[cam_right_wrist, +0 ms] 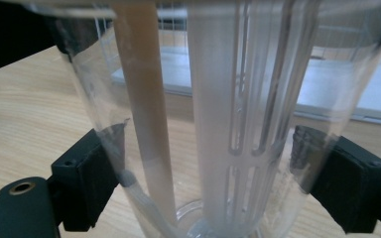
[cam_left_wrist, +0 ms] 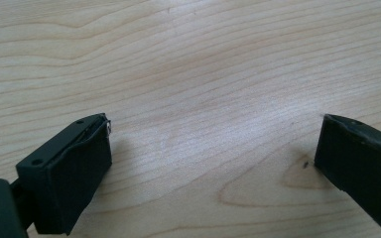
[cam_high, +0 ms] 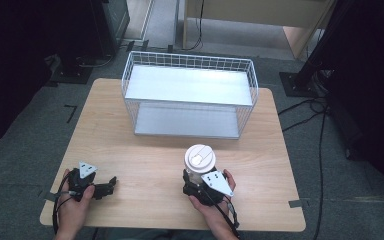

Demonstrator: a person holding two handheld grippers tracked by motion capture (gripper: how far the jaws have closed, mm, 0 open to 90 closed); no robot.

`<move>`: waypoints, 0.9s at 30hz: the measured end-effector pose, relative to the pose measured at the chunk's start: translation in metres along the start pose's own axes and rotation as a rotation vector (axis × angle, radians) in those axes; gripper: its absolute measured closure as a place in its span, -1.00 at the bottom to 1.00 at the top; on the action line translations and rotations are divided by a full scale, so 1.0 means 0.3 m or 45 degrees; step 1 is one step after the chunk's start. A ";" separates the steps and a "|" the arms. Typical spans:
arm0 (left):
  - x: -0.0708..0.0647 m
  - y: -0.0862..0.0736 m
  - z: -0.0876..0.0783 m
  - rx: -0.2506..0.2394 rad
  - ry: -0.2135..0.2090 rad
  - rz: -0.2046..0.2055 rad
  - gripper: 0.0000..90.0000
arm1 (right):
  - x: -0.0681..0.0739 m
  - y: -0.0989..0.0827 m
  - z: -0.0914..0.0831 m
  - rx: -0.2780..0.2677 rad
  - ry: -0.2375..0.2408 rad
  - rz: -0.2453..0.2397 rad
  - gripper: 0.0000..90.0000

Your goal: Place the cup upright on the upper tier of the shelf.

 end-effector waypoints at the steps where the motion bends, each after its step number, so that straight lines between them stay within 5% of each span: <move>1: 0.000 0.000 0.000 0.000 0.000 0.000 -0.97 | -0.001 0.001 0.002 -0.001 0.000 0.001 -0.70; 16: 0.000 0.000 0.000 0.000 0.000 0.000 -0.97 | -0.005 0.018 -0.001 -0.024 -0.045 0.027 -0.63; 27: -0.001 0.000 0.000 -0.002 0.000 -0.003 -0.97 | -0.018 0.127 -0.024 -0.098 -0.057 -0.014 -0.63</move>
Point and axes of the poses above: each handheld gripper's, and its own axes: z roughly forward along the jaws, y roughly out of its top, x roughly to its left, the point moved 5 cm from there along z, roughly forward along the jaws, and after that the axes turned 4 degrees about -z, right-handed, at the moved point
